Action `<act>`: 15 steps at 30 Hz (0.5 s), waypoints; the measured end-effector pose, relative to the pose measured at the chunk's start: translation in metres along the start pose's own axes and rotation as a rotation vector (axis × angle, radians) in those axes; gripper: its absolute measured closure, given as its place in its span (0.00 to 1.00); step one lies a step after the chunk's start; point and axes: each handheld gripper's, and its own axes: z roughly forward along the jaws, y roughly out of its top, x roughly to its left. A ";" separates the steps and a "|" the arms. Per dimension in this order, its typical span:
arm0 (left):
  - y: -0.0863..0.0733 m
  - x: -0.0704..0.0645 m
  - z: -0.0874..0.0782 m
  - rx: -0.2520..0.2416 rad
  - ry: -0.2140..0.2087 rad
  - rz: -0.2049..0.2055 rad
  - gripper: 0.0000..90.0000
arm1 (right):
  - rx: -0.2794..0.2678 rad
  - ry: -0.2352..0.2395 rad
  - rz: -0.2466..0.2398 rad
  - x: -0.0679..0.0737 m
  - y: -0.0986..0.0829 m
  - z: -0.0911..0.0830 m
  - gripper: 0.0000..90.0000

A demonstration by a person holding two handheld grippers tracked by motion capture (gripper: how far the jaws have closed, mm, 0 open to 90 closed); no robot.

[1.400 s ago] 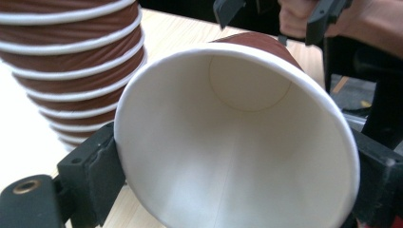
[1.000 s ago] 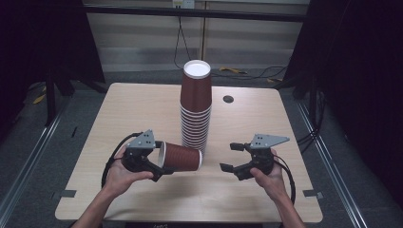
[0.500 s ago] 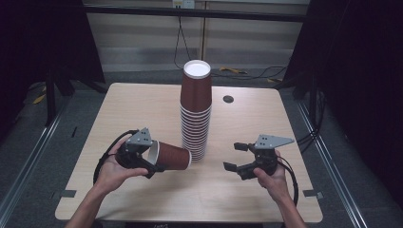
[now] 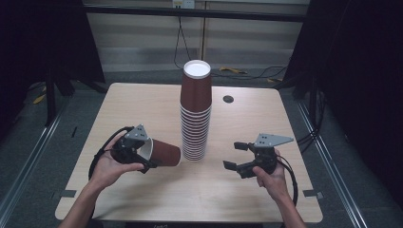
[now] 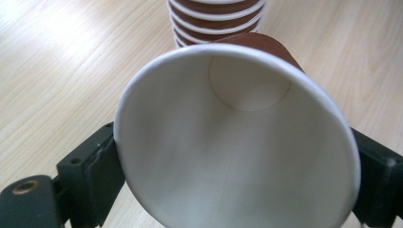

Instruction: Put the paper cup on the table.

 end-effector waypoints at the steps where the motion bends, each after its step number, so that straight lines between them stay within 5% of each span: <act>1: 0.000 0.001 0.001 0.008 0.002 -0.008 0.10 | 0.007 0.002 -0.003 0.000 0.000 0.001 0.16; 12: 0.003 0.011 0.005 0.092 0.025 -0.013 0.10 | 0.014 -0.012 0.002 -0.004 -0.007 -0.003 0.16; 15: 0.008 0.016 0.006 0.142 0.061 -0.003 0.10 | 0.015 -0.010 0.008 -0.007 -0.008 -0.004 0.16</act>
